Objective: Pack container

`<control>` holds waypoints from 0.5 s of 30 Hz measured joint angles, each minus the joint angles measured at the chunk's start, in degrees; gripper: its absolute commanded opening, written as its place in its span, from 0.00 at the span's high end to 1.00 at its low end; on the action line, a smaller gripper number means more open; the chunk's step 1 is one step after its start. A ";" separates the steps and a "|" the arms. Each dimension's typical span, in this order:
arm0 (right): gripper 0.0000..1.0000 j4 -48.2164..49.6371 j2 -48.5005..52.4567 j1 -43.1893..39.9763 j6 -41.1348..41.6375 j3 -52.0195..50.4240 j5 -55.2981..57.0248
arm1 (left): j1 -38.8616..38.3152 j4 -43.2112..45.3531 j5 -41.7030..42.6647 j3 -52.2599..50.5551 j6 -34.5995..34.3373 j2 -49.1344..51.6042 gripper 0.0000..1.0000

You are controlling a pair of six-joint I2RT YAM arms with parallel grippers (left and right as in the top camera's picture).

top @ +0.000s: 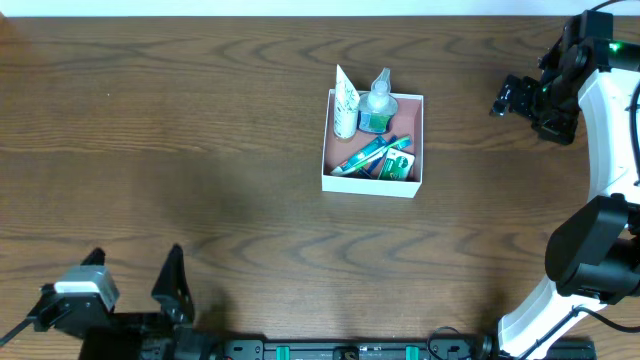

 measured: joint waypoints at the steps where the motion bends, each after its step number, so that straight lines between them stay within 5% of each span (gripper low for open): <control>1: 0.01 0.02 0.00 0.00 0.00 0.00 0.00 | 0.68 3.13 0.11 -3.10 -0.04 -1.38 0.02; 15: 0.01 0.02 0.00 0.00 0.00 0.00 0.00 | 3.56 28.70 0.87 -33.97 -0.20 -9.86 0.02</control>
